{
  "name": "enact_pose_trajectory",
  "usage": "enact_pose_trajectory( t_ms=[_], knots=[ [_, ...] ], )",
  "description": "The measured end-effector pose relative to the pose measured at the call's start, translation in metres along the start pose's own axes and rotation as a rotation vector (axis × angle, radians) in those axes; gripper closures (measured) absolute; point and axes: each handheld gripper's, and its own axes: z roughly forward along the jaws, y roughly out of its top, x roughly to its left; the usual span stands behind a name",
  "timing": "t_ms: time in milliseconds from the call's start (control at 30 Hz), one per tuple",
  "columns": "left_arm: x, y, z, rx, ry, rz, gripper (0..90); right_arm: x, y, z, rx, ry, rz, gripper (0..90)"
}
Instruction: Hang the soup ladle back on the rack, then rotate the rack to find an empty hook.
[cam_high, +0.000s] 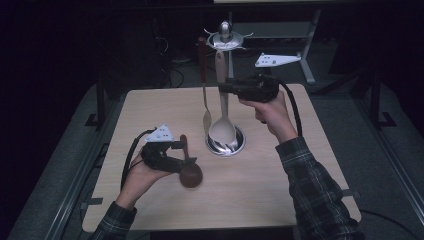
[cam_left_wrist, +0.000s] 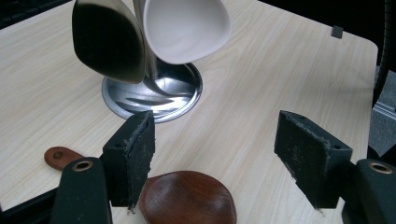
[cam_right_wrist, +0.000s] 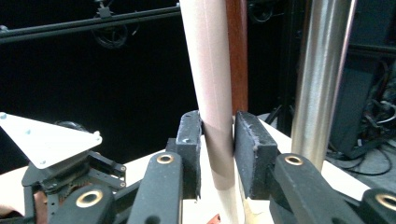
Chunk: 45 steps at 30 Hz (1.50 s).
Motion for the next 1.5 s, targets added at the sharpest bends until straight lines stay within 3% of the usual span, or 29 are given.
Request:
enact_pose_trajectory(
  t_ms=[167, 467, 900, 1400, 1500],
  knots=[
    [0.001, 0.000, -0.001, -0.009, -0.001, -0.005, 28.7, 0.008, 0.000, -0.007, 0.008, -0.057, -0.050, 60.2],
    [0.002, 0.000, -0.003, -0.019, -0.008, -0.013, 28.2, 0.010, -0.013, -0.027, 0.003, -0.118, -0.071, 55.8],
    [0.002, -0.002, -0.001, -0.010, -0.008, -0.024, 27.8, -0.016, -0.063, -0.030, 0.071, -0.229, -0.026, 51.4],
    [0.005, -0.004, 0.000, 0.000, -0.003, -0.031, 27.7, -0.052, -0.123, -0.016, 0.160, -0.284, 0.048, 48.7],
    [0.004, -0.004, 0.000, -0.001, -0.006, -0.026, 27.7, -0.058, -0.136, -0.010, 0.181, -0.285, 0.038, 49.1]
  ],
)
